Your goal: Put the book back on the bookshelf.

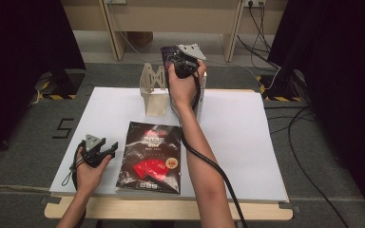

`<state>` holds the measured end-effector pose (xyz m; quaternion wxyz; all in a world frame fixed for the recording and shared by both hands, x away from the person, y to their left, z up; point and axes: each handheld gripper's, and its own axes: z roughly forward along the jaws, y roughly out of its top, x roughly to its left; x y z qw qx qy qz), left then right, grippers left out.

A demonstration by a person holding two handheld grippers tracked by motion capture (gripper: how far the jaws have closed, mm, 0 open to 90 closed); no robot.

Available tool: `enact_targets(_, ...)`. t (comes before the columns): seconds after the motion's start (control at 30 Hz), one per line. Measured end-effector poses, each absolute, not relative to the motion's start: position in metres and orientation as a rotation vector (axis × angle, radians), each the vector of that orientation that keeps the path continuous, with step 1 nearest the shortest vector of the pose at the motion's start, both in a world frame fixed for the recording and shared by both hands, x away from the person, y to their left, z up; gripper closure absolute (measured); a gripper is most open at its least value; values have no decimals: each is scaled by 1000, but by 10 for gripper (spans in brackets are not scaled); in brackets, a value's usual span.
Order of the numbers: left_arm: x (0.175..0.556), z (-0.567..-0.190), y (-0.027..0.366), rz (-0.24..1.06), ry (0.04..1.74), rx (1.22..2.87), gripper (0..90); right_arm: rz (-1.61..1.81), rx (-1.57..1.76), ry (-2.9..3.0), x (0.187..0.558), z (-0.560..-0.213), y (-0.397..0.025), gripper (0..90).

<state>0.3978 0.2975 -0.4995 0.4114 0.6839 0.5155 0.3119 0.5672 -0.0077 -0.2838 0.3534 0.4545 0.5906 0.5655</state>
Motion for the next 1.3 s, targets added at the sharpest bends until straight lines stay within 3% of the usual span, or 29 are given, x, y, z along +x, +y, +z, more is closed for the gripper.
enact_targets(1.3,398,-499,295,790,1285,1744,435,1356,1144,1556,589,-291,13,844)
